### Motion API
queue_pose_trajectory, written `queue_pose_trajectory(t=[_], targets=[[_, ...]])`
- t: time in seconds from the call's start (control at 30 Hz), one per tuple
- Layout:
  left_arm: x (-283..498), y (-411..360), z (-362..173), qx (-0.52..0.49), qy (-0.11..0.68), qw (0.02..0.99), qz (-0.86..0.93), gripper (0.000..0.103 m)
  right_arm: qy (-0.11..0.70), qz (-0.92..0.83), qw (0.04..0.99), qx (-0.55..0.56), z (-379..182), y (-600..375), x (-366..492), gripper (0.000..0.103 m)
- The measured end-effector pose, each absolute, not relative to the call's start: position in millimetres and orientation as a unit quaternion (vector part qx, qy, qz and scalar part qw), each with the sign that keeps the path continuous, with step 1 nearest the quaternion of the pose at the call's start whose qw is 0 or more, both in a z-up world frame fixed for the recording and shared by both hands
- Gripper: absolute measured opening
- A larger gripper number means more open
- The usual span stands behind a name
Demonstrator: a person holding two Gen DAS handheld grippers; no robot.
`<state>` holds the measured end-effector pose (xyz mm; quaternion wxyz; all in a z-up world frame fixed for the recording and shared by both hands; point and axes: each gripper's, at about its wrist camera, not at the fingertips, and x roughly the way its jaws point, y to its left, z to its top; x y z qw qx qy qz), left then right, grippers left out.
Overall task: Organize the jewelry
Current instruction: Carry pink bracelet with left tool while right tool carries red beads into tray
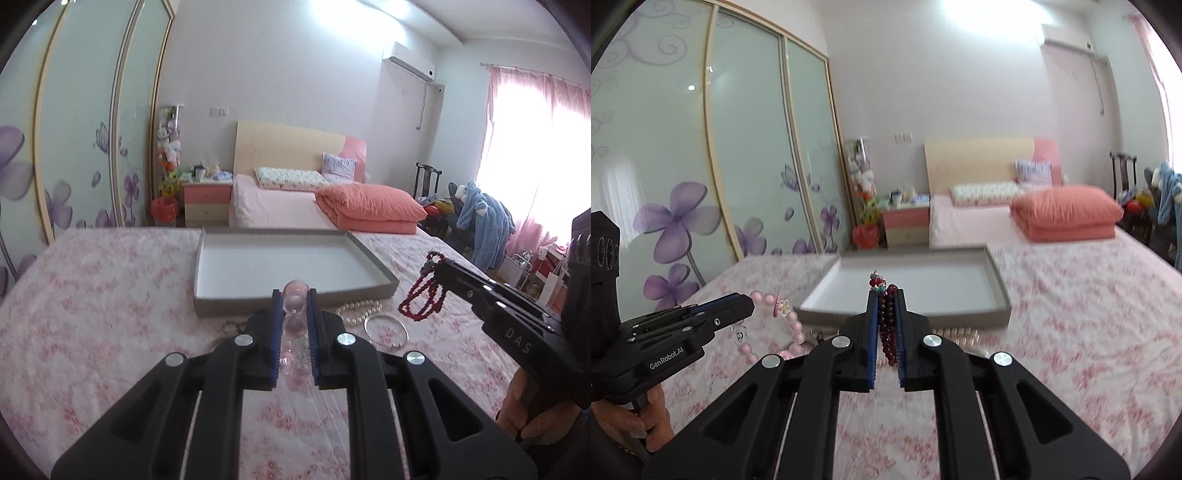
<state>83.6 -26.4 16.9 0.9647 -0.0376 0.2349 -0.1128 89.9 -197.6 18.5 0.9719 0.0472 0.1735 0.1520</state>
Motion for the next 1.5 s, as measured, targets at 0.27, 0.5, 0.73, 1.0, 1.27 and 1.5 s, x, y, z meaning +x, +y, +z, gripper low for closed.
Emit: queue_pose_trajectory(t=[0.27,0.5,0.73,1.0,1.27,1.5], targets=[[100,-28,46,-0.019,0.201,0.976,-0.087,0.013,0.124,0.137,0.982,0.036,41,-195,104,0.009],[137,-30,66,-0.022,0.187,0.979,-0.083,0.013,0.113,0.126,0.985,0.045,46,-197,140,0.009],[191,-29,59,-0.029,0.198,0.977,-0.068,0.013,0.132,0.103,0.984,0.062,35,-196,192,0.009],[251,-32,26,-0.025,0.232,0.971,-0.053,0.013,0.192,0.092,0.975,0.07,6,-188,255,0.009],[295,-33,-8,-0.018,0.273,0.961,-0.047,0.014,0.275,0.102,0.952,0.083,-25,-181,295,0.009],[316,-28,-30,-0.033,0.306,0.951,-0.041,0.014,0.316,0.094,0.94,0.088,-36,-181,303,0.023]])
